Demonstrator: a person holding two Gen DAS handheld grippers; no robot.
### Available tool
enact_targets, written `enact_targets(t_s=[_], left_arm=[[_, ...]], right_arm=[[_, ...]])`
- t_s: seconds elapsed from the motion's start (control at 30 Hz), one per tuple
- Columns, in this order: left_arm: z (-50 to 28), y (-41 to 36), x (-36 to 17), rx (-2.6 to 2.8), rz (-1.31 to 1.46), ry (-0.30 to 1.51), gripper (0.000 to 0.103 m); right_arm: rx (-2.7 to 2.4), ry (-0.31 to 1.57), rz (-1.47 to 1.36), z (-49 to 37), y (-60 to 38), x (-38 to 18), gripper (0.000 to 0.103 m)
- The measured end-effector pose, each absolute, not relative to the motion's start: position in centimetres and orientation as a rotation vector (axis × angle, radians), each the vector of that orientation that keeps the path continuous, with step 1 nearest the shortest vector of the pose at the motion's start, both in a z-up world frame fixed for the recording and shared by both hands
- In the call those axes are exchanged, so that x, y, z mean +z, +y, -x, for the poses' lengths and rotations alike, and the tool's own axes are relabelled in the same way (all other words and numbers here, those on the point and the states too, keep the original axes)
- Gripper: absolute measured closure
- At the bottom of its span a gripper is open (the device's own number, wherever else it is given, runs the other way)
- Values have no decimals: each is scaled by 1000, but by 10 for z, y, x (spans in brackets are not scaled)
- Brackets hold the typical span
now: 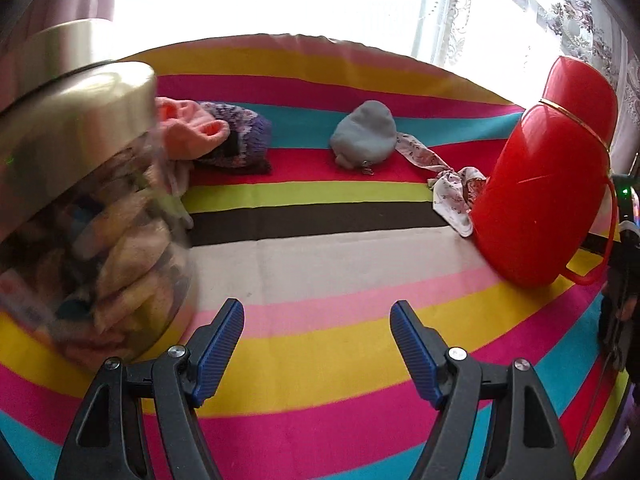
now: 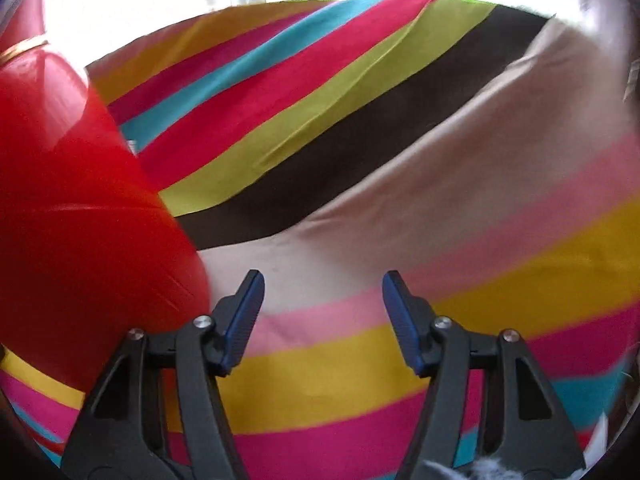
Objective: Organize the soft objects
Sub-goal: 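Withdraw both tools from the box back over the table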
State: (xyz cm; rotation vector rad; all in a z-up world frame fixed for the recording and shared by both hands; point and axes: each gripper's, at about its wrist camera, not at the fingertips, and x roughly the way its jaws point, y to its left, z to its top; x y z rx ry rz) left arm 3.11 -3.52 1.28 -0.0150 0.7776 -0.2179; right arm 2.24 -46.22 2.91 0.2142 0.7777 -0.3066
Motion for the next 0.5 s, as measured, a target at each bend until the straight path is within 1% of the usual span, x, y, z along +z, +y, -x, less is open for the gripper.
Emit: enact_targets(t_s=[0.03,0.07,0.13,0.17,0.23,0.27,0.33,0.43,0.5], left_arm=[[-36,-37,13,-231,13,783,27],[-39,-40,14,-238,6,783,27],[-51,-46,16,-244,-5,769,27],[-55,-48,16,-245,-3,765,27],[-63,-50,16,-242,15,754,27],[-64,-49,16,-234,22,749,27],[-69,-46,15,-218,40,752,27],[-67,-37,16,-214,95,740,26],[-66,-36,17,-228,102,749,26]], right_arm=[[-250,781,-207,-25,-464,28,38],[-204,777,-189,-26,-464,28,43],[-14,795,-139,-30,-451,27,59],[7,808,-105,-32,-444,26,60],[17,856,49,-39,-416,20,60],[26,843,71,-39,-409,21,60],[130,858,61,-45,-394,22,62],[290,862,94,-48,-364,26,62],[353,866,78,-50,-365,29,62]])
